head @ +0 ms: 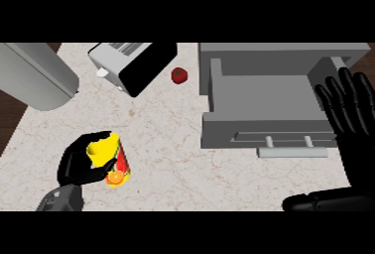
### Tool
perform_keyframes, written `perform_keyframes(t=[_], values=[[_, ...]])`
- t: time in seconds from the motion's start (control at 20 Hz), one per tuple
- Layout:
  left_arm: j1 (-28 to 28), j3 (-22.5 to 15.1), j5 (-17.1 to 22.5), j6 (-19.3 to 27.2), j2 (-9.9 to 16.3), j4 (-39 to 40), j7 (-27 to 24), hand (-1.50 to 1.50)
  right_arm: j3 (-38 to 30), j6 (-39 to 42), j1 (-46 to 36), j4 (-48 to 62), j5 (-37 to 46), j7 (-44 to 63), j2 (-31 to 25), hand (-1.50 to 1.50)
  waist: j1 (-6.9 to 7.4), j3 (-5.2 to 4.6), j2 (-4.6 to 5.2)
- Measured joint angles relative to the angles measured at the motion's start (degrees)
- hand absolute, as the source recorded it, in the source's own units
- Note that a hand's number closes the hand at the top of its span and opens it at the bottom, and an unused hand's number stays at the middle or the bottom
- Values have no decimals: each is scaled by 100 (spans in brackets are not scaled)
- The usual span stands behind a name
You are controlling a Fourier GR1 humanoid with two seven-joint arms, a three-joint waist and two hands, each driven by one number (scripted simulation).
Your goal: Pick up the cup, place it into the drawer and close the drawer
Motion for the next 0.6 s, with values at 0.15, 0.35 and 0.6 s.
perform_keyframes(t=[0.15, 0.35, 0.6], values=[[-57, -45, -63, 129, -1, 108, -271, 150, 28, -20, -46, 26, 50, 5, 12, -150, 4, -4, 1], [-1, -106, -111, 360, -68, 57, -597, 150, -11, 22, -13, 78, 24, -84, 10, -150, 14, -3, -6], [-110, 35, 13, 774, -173, 88, -774, 150, -53, 16, -118, 104, -2, -3, -23, -150, 18, -12, 1]])
